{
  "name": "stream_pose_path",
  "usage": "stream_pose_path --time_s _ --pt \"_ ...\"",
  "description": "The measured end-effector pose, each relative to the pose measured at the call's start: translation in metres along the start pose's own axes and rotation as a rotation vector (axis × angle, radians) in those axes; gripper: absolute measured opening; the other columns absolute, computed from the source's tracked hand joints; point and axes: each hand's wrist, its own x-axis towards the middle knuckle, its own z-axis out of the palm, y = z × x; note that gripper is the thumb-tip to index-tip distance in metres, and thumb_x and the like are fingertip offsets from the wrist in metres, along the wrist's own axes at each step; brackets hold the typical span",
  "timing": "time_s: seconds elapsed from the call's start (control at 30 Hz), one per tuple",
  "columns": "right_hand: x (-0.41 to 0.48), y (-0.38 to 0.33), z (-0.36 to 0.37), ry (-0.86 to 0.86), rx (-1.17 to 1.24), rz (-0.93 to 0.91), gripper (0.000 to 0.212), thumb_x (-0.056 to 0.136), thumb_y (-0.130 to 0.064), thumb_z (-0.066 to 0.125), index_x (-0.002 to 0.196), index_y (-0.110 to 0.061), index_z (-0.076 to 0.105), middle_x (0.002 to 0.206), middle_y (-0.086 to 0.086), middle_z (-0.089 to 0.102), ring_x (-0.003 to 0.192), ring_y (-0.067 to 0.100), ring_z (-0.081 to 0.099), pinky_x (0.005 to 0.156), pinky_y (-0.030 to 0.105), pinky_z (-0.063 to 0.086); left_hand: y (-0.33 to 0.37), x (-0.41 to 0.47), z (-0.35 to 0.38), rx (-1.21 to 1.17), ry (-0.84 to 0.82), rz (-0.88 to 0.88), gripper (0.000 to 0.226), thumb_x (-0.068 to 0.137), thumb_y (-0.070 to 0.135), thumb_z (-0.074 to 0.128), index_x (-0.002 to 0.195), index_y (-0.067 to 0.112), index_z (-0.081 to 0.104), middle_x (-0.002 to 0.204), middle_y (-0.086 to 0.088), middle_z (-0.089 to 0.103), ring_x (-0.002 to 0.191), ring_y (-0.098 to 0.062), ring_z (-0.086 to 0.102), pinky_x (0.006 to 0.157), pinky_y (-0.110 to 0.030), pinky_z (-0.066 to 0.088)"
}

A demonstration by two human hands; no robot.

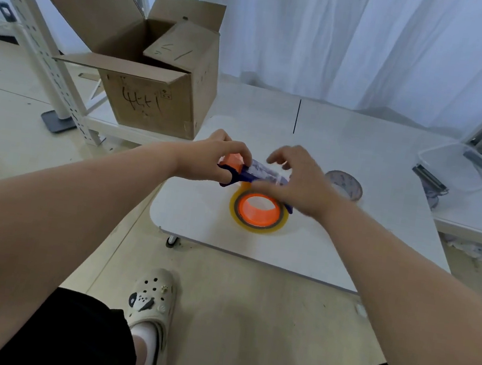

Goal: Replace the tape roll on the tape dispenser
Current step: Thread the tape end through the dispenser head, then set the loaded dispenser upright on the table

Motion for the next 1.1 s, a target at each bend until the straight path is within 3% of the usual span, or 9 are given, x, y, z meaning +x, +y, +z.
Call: stream_pose_path --time_s 0.1,0.2,0.43,0.57,0.67,0.8,0.93,1.0,1.1 --pt "-0.005 0.007 0.017 -0.065 -0.238 -0.008 0.054 0.072 -0.035 0.074 0.115 -0.018 0.047 0.111 0.002 0.046 0.103 0.020 0.045 0.083 0.031 0.042 0.001 0.003 0.001 -0.039 0.002 -0.015 0.036 0.087 0.016 0.055 0.115 0.036 0.050 0.121 -0.002 0.033 0.099 -0.024 0.047 0.080 -0.025 0.039" --pt "-0.004 0.012 0.024 0.065 -0.199 0.039 0.046 0.077 -0.021 0.068 0.115 -0.015 0.043 0.113 0.003 0.051 0.102 0.022 0.048 0.077 0.029 0.042 0.004 0.011 0.001 -0.097 0.022 -0.035 0.032 0.088 0.017 0.053 0.116 0.034 0.052 0.121 -0.003 0.035 0.103 -0.024 0.047 0.085 -0.028 0.035" --pt "0.000 0.033 0.026 0.125 -0.325 0.041 0.041 0.079 -0.010 0.063 0.118 -0.011 0.047 0.123 0.006 0.042 0.107 0.023 0.045 0.078 0.031 0.049 0.012 0.043 0.000 -0.213 0.017 -0.055 0.027 0.090 0.016 0.050 0.113 0.029 0.055 0.124 -0.004 0.036 0.106 -0.024 0.049 0.088 -0.030 0.039" --pt "0.004 0.047 0.010 0.198 -0.277 0.104 0.041 0.075 -0.012 0.067 0.114 -0.014 0.055 0.126 0.005 0.036 0.107 0.021 0.046 0.068 0.026 0.044 0.020 0.064 -0.003 -0.265 -0.024 -0.043 0.024 0.090 0.019 0.051 0.108 0.033 0.057 0.123 -0.005 0.045 0.108 -0.024 0.050 0.087 -0.031 0.039" --pt "0.004 0.056 -0.019 0.242 -0.321 0.129 0.039 0.076 -0.016 0.067 0.114 -0.018 0.056 0.121 0.001 0.042 0.111 0.017 0.042 0.069 0.025 0.040 0.039 0.078 -0.006 -0.333 -0.025 -0.027 0.024 0.092 0.020 0.049 0.112 0.031 0.056 0.119 -0.005 0.053 0.102 -0.018 0.051 0.086 -0.029 0.037" --pt "-0.006 0.078 -0.065 0.241 -0.211 0.231 0.039 0.075 -0.018 0.068 0.112 -0.020 0.056 0.100 -0.004 0.051 0.097 0.017 0.052 0.072 0.029 0.041 0.078 0.107 0.001 -0.428 -0.004 0.041 0.038 0.093 0.022 0.050 0.129 0.033 0.045 0.121 -0.005 0.053 0.100 -0.014 0.052 0.084 -0.025 0.038" --pt "-0.027 0.113 -0.091 0.342 -0.156 0.380 0.041 0.074 -0.022 0.067 0.113 -0.020 0.057 0.099 -0.004 0.054 0.088 0.018 0.055 0.075 0.034 0.047 0.105 0.141 0.030 -0.514 0.233 0.031 0.060 0.090 0.039 0.057 0.142 0.026 0.028 0.129 -0.009 0.045 0.114 -0.027 0.052 0.094 -0.035 0.043" --pt "-0.037 0.128 -0.097 0.448 -0.097 0.491 0.048 0.074 -0.018 0.066 0.120 -0.019 0.052 0.097 -0.002 0.058 0.085 0.018 0.056 0.073 0.034 0.048 0.109 0.157 0.051 -0.369 0.289 0.001 0.057 0.091 0.042 0.055 0.139 0.018 0.036 0.137 -0.012 0.044 0.120 -0.028 0.050 0.098 -0.036 0.041" --pt "-0.044 0.146 -0.106 0.550 0.005 0.621 0.062 0.075 -0.017 0.069 0.129 -0.016 0.039 0.086 -0.003 0.057 0.083 0.023 0.059 0.069 0.037 0.049 0.112 0.167 0.084 0.252 0.088 0.088 0.051 0.089 0.045 0.053 0.135 0.025 0.046 0.143 -0.009 0.038 0.126 -0.032 0.041 0.105 -0.044 0.036"
